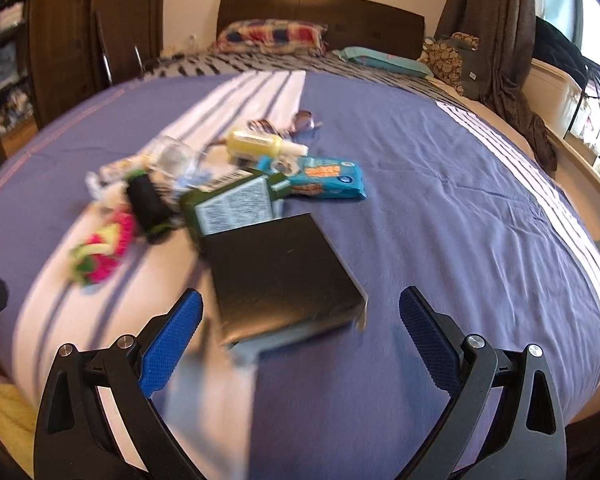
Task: Collect trash
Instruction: 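Grasp the black flat box with the right tool while the left tool grasps the pipe-cleaner toy, then carry both items down to the black bin and open both tools to drop them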
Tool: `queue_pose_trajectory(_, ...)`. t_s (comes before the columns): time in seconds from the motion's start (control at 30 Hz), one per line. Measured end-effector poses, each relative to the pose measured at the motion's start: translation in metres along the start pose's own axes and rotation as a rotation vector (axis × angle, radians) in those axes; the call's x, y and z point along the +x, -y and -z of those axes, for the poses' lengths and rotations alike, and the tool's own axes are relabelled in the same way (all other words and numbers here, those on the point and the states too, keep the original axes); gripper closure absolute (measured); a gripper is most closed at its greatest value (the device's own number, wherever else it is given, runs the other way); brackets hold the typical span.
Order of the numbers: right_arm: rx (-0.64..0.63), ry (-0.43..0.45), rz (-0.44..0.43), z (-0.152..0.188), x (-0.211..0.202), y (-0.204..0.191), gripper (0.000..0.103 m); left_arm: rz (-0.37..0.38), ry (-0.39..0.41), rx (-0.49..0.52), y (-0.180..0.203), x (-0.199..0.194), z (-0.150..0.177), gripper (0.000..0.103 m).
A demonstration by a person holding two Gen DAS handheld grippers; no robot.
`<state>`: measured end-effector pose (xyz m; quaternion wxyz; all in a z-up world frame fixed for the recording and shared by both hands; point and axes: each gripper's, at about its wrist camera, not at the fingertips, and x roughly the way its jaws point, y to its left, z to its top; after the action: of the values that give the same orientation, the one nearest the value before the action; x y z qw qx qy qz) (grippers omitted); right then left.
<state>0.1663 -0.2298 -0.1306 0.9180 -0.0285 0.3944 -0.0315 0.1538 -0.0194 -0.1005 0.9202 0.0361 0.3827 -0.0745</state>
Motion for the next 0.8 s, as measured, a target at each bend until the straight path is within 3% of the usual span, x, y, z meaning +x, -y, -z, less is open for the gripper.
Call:
queue_pose_trajectory(0.13, -0.002, -0.016, -0.034, -0.004, 0.014, 0.006, 0.005, 0.061, -0.027, 0.018, 0.011, 0.024, -0.008, 0.008)
queue_pose_trajectory(0.3, 0.008, -0.016, -0.085, -0.007, 0.020, 0.012, 0.017, 0.110, -0.061, 0.026, 0.022, 0.056, -0.015, 0.013)
queue_pose_trajectory(0.43, 0.000, -0.003, -0.085, -0.008, 0.020, 0.011, 0.032, 0.125, -0.068, 0.021, 0.024, 0.073, -0.021, 0.029)
queue_pose_trajectory(0.6, 0.008, 0.013, -0.070, -0.005, 0.018, 0.010, 0.032, 0.143, -0.074, 0.051, 0.030, 0.079, -0.023, 0.048)
queue_pose_trajectory(0.7, 0.007, 0.013, -0.059, -0.003, 0.014, 0.009, 0.032, 0.161, -0.075, 0.069, 0.035, 0.079, -0.022, 0.064)
queue_pose_trajectory(0.77, 0.001, 0.013, -0.049, 0.002, 0.009, 0.007, 0.032, 0.172, -0.076, 0.080, 0.037, 0.077, -0.019, 0.079)
queue_pose_trajectory(0.8, 0.001, 0.012, -0.047, 0.005, 0.006, 0.006, 0.032, 0.175, -0.075, 0.081, 0.038, 0.075, -0.017, 0.080)
